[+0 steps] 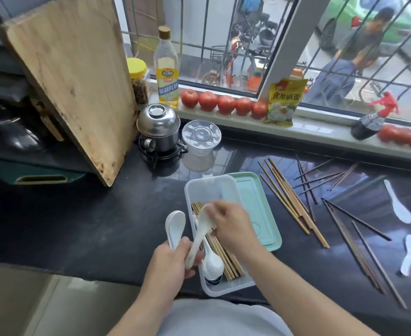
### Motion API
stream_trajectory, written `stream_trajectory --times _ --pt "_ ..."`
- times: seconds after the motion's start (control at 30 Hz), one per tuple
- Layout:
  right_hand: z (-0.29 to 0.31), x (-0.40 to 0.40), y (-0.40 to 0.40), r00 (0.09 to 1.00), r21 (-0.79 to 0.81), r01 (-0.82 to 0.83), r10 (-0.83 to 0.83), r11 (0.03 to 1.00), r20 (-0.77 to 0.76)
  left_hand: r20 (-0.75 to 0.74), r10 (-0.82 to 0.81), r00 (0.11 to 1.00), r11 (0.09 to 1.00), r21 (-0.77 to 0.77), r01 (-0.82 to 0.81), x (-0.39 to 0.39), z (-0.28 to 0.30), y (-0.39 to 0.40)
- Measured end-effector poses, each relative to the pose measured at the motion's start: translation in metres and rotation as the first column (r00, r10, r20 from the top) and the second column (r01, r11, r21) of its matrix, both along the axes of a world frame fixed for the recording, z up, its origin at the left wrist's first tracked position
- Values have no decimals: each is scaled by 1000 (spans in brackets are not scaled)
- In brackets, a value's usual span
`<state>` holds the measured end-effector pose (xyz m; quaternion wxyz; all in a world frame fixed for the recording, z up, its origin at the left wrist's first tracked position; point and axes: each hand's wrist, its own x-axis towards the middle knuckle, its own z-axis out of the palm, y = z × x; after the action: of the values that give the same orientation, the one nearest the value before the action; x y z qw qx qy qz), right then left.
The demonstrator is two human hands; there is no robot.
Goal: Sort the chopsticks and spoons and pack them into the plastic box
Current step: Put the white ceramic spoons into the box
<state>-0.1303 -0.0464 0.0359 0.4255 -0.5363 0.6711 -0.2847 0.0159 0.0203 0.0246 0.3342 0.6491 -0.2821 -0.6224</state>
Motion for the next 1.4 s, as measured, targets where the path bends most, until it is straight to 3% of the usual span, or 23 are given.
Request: stream_trajectory --times 0.07,0.13,0.23,0.3,0.57,0.63,0.7,0.73,0.8,0.83,0.87,0.9,0.97,1.1,1.17,1.27,1.33,1.4 --pt "1 -18 -33 932 -164 -94 29 982 -361 6 84 996 996 36 -84 8 -4 -2" --pt "0 -25 -65 668 -34 -388 255 921 -699 -10 137 991 987 82 -136 21 -9 -1" --pt "-16 -13 -86 185 278 -617 479 736 -858 -65 144 987 983 125 -135 34 -4 2" --pt "-28 -6 -89 -7 398 -642 514 655 -858 -98 140 985 983 132 -127 37 3 6" --pt "-55 -1 -86 -235 467 -669 432 578 -871 -125 138 983 983 135 -121 43 3 23" --pt "-52 -1 -84 -215 439 -672 411 596 -886 -134 148 980 983 132 -131 41 3 21" --pt "-45 -2 -83 -98 379 -632 416 676 -904 -146 138 980 987 105 -124 40 4 17" --pt "-42 -3 -81 39 310 -601 415 736 -909 -152 131 980 989 89 -119 40 5 15" --pt "-23 -6 -65 473 167 -484 417 859 -776 -163 99 982 994 53 -92 39 7 10" --pt "-12 -7 -52 706 144 -398 403 906 -582 -174 76 982 997 35 -70 37 9 7" --pt "1 -5 -35 868 180 -348 389 920 -309 -188 47 981 999 21 -44 35 10 5" --pt "17 0 -14 928 222 -354 371 908 -39 -205 12 979 1000 4 -11 31 11 2" --pt "34 10 21 913 202 -377 326 904 244 -233 -75 970 997 -32 69 19 14 -4" --pt "18 8 33 981 170 -140 113 975 160 -237 -149 960 988 -1 153 0 15 -13" --pt "10 0 20 998 162 -15 6 987 58 -168 -176 970 984 4 179 -3 12 -14" --pt "9 -20 -13 959 -54 113 -123 992 -255 -64 -29 998 999 24 31 2 3 -15" --pt "6 -25 -36 844 -59 -46 7 997 -536 -44 104 994 994 21 -103 12 -2 -16" --pt "-11 -19 -50 672 91 -221 219 971 -707 -69 173 982 984 50 -170 21 -3 -17"
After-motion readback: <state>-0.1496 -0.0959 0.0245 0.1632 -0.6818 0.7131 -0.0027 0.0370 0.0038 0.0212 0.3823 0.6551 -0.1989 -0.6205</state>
